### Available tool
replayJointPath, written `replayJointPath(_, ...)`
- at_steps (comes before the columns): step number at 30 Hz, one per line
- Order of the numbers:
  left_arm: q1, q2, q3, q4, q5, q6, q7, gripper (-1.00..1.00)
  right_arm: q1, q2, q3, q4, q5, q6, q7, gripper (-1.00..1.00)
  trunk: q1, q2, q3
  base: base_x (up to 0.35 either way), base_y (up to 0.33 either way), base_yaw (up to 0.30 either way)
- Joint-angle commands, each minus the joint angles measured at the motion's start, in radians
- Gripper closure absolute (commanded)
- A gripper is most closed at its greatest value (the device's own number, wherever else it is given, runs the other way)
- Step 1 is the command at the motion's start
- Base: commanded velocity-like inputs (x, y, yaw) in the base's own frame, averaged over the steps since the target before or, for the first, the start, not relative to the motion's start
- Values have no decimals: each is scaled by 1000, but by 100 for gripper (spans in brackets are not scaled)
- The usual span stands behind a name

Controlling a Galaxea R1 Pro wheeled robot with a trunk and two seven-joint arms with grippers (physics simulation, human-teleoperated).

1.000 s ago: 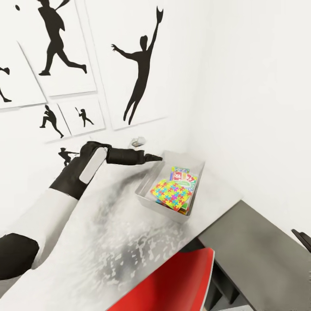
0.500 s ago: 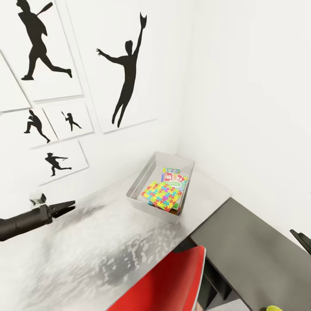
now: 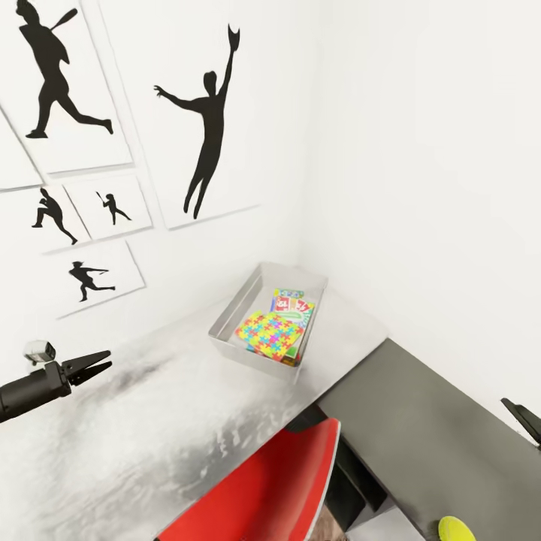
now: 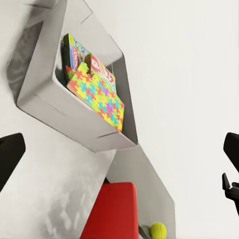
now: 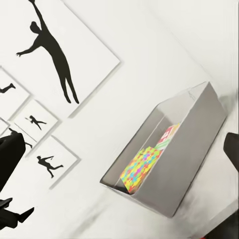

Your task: Put all the toys in the child's room - the three board games (two on the bed and one on the table), the two jigsaw puzzles on the table, and the tennis ball on the table - inside the toy box on the table in the child's room.

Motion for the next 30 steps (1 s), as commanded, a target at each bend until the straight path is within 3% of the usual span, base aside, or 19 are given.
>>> replayJointPath(1,-1,0,1,-1,-1,4,-3,-100,-1,0,-1,0,-2,9,2,-100,0,-2,-1,-147,-255,-108)
replayJointPath(9,0,2,3,0,4,4,-4,-100,-1,0,-1,1,-2,10,2,-100,0,-2,7,-67,-129,-184)
replayJointPath(15,3,3,27,-1,8,4,-11,-100,-1,0,-1,1,-3,10,3,-100,0,-2,14,-81,41,-209)
replayJointPath(21,5,4,35,0,-3,3,-95,-100,-1,0,-1,1,-4,10,4,-100,0,-2,21,-124,78,-211)
replayJointPath(30,8,4,37,0,-7,2,-119,-100,-1,0,0,1,-4,10,3,-100,0,-2,32,-12,6,-211)
